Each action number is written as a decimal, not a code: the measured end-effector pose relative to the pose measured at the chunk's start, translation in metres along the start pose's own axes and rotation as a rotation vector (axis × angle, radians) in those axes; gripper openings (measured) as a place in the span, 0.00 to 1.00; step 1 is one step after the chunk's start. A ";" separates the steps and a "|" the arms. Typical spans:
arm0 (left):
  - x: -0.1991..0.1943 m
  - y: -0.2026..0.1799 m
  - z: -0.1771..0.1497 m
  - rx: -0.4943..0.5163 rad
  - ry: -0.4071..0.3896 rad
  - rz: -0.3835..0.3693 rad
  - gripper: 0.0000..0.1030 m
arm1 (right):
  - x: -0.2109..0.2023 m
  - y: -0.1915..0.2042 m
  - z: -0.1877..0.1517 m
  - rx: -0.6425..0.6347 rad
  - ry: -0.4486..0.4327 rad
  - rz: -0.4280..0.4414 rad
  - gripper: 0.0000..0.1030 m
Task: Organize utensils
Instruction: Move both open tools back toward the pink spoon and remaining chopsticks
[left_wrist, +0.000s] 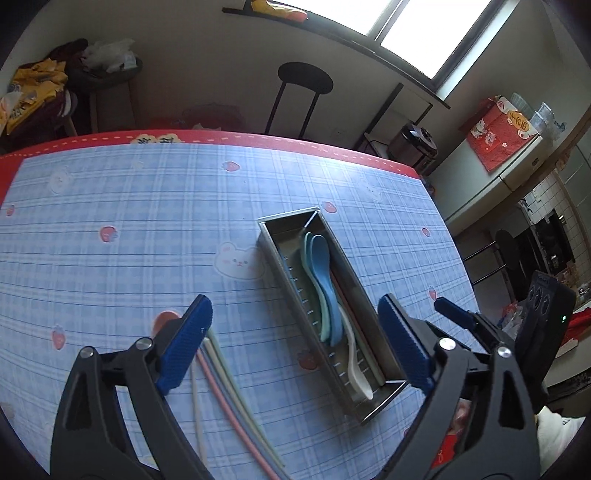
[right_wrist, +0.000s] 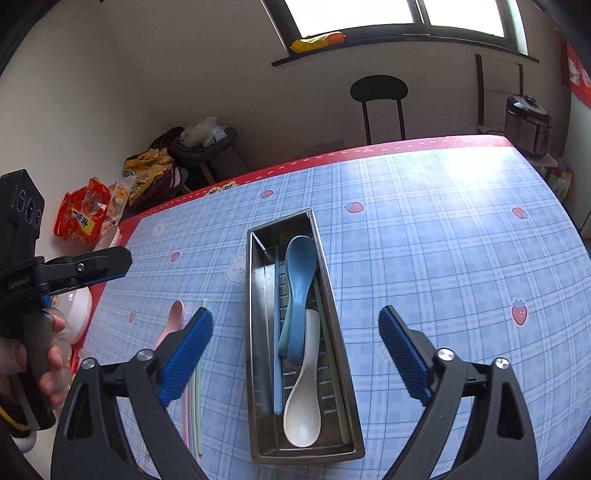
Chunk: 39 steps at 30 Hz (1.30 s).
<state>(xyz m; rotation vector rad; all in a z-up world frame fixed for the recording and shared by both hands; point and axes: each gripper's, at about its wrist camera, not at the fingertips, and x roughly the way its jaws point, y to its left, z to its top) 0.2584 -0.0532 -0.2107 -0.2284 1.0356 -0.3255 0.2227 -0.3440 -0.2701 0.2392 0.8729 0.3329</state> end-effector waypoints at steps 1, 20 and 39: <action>-0.007 0.002 -0.004 0.011 -0.002 0.012 0.93 | -0.004 0.004 -0.002 -0.011 0.000 0.000 0.95; -0.050 0.097 -0.133 0.053 0.018 0.297 0.94 | 0.027 0.117 -0.076 -0.221 0.159 0.073 0.95; -0.006 0.129 -0.162 0.053 0.125 0.202 0.94 | 0.072 0.152 -0.110 -0.397 0.375 -0.016 0.81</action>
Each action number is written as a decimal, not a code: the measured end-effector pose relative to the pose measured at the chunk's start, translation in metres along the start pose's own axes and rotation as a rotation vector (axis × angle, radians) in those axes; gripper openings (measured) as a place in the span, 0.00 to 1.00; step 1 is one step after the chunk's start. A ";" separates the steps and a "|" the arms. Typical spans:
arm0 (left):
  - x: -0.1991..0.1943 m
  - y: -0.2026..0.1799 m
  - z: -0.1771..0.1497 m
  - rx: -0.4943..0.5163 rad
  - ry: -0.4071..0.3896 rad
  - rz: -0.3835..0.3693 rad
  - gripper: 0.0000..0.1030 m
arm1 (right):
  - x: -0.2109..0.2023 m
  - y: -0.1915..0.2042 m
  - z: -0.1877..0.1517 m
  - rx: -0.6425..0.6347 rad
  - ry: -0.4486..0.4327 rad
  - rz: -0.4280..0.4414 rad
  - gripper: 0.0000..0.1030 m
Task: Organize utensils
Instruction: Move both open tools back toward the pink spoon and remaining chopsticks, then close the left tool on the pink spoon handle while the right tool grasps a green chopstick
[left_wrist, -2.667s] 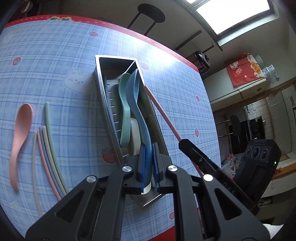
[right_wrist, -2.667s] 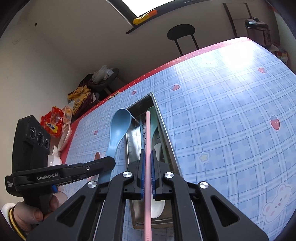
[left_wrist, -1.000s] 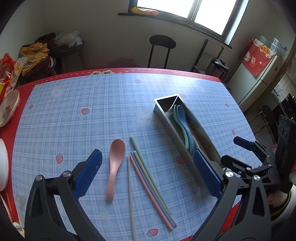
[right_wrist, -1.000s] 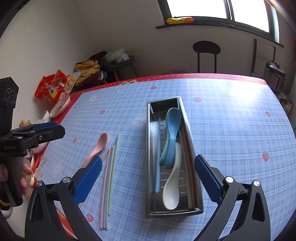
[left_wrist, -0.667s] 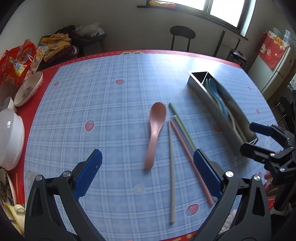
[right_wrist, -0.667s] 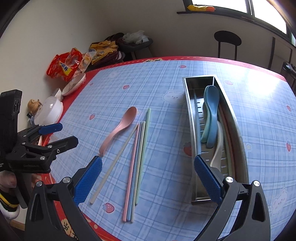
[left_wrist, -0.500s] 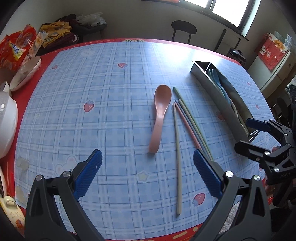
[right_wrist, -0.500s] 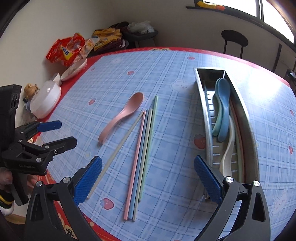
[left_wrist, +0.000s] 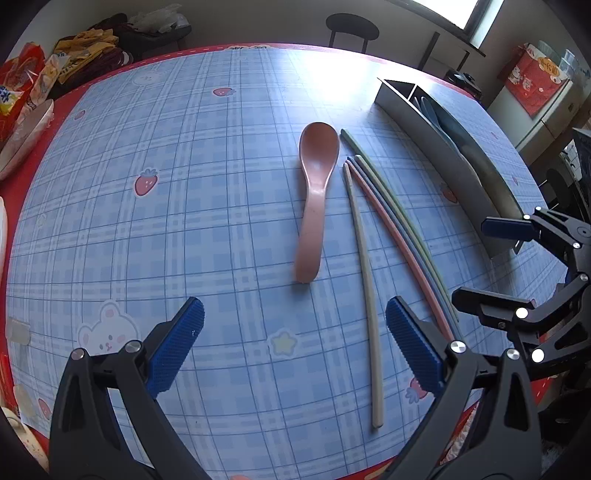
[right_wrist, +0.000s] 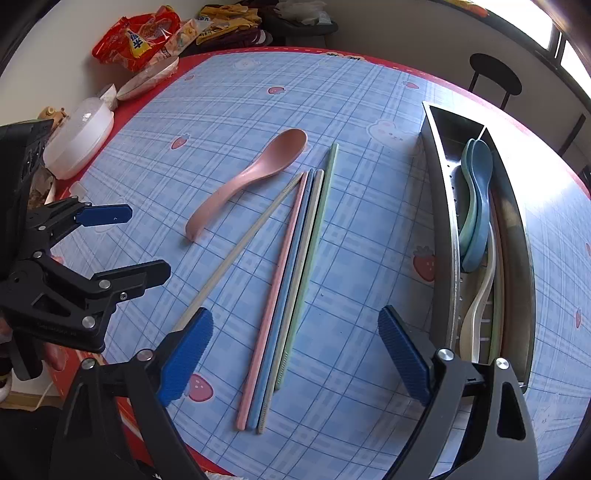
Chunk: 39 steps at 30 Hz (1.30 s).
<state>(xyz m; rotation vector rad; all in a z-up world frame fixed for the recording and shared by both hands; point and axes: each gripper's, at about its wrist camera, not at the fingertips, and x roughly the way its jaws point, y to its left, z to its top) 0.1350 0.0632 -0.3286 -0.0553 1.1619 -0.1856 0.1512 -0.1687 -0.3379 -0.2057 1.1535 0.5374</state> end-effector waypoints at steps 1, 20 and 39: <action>0.001 0.002 0.003 -0.005 -0.004 -0.001 0.94 | 0.001 -0.002 0.002 0.004 0.003 0.001 0.79; 0.007 0.014 0.042 -0.047 -0.052 -0.091 0.80 | 0.025 -0.016 0.017 0.048 0.031 0.030 0.30; 0.028 0.010 0.056 -0.047 -0.007 -0.144 0.38 | 0.046 -0.017 0.039 0.061 0.042 -0.001 0.14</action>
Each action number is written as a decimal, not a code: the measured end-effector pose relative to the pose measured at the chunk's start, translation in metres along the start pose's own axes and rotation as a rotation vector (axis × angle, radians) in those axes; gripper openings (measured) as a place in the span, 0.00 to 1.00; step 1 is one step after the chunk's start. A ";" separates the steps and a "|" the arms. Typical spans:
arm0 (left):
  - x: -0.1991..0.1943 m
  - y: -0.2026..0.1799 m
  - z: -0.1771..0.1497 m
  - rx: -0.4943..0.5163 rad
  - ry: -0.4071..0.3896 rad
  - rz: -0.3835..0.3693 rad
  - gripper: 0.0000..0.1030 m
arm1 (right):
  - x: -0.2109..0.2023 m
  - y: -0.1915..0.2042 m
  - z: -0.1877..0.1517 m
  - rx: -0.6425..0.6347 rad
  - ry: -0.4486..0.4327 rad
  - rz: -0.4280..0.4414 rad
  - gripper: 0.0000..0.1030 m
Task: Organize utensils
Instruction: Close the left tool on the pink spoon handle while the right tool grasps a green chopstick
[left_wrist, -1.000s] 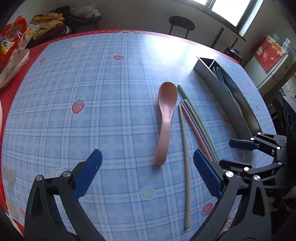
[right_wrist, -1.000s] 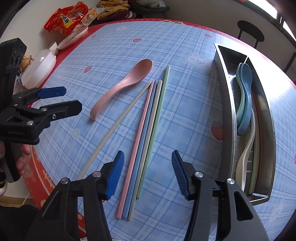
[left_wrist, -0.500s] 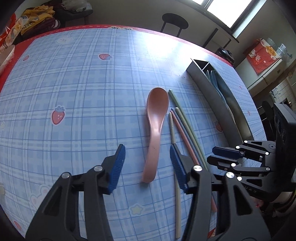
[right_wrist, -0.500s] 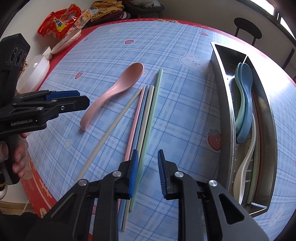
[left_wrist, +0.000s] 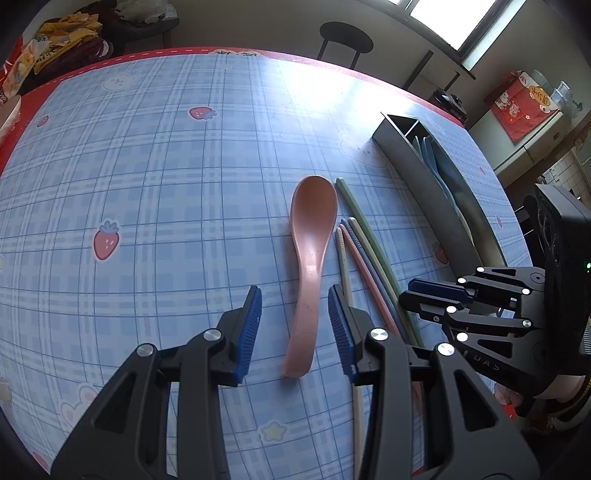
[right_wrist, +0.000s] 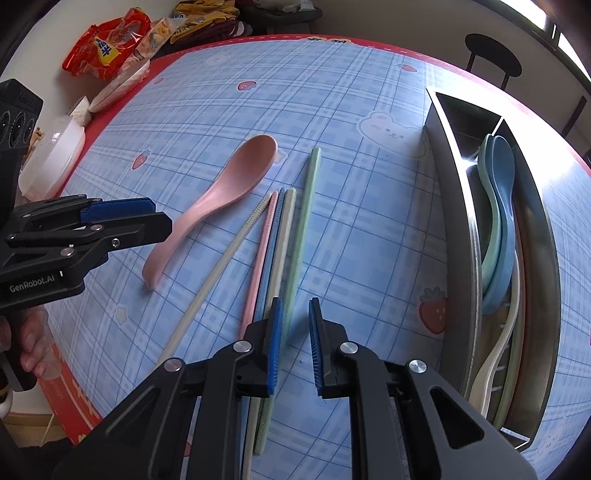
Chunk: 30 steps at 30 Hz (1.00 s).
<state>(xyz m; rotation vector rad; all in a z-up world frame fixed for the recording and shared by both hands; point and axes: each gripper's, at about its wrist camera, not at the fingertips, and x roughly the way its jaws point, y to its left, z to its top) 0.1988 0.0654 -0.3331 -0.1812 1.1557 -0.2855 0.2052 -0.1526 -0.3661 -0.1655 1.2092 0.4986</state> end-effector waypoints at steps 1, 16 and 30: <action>0.000 0.000 0.000 -0.002 0.000 -0.002 0.38 | 0.001 0.000 0.001 0.003 0.003 -0.002 0.14; 0.010 0.008 0.007 -0.058 0.010 -0.063 0.35 | 0.006 -0.006 0.011 0.018 -0.021 -0.020 0.06; 0.031 0.008 0.002 -0.125 0.061 -0.152 0.26 | 0.006 -0.009 0.010 0.045 -0.026 0.005 0.06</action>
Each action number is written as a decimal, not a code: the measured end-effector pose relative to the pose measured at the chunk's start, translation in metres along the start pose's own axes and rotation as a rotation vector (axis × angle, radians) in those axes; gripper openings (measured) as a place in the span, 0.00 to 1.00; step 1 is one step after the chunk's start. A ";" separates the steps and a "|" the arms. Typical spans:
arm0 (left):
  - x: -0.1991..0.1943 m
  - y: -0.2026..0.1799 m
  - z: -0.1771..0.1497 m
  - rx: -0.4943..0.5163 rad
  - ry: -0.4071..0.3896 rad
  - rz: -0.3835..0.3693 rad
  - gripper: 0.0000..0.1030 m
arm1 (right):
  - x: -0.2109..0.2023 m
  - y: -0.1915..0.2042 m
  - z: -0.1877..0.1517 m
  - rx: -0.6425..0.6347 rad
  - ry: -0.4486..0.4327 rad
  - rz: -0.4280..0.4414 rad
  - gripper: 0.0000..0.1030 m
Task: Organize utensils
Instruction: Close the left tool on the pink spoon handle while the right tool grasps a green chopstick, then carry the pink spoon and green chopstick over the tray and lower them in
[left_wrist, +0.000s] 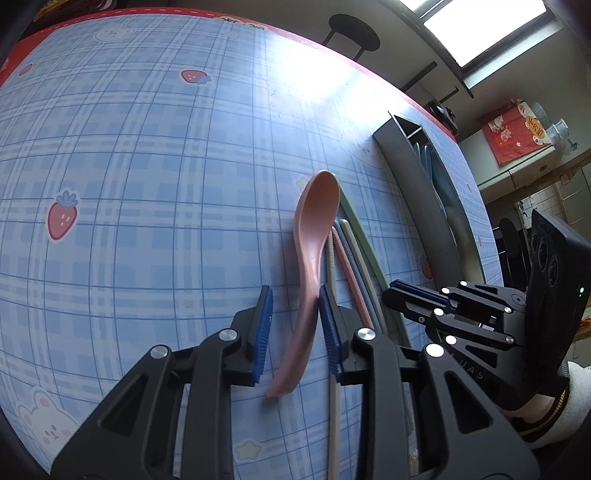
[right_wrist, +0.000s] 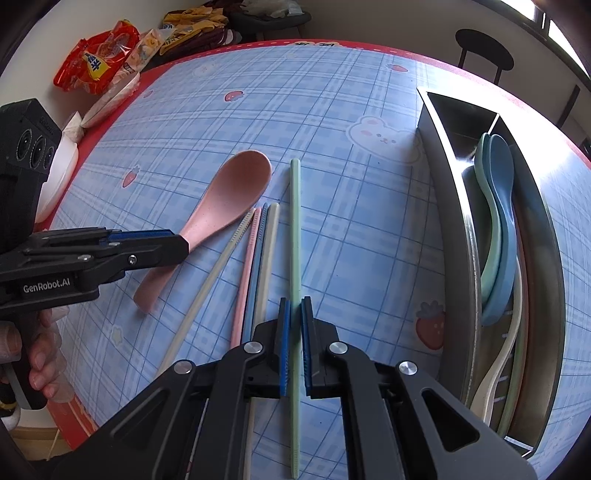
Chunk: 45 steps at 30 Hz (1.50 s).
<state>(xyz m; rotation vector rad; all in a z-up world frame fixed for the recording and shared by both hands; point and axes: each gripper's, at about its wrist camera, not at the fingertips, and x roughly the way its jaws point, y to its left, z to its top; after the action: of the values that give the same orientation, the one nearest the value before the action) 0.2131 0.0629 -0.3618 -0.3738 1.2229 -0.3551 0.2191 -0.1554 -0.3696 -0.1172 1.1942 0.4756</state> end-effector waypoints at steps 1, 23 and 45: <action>0.001 -0.001 -0.002 0.002 0.007 -0.004 0.20 | 0.000 0.000 0.000 0.004 0.000 0.002 0.06; -0.021 -0.015 -0.038 0.007 -0.067 0.032 0.11 | -0.021 -0.002 -0.019 0.069 -0.027 0.069 0.06; -0.084 -0.046 -0.043 0.010 -0.144 0.080 0.11 | -0.098 -0.036 -0.035 0.198 -0.268 0.200 0.06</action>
<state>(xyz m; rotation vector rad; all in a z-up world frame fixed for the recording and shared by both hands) 0.1438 0.0572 -0.2828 -0.3352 1.0913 -0.2612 0.1757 -0.2277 -0.2990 0.2318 0.9862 0.5271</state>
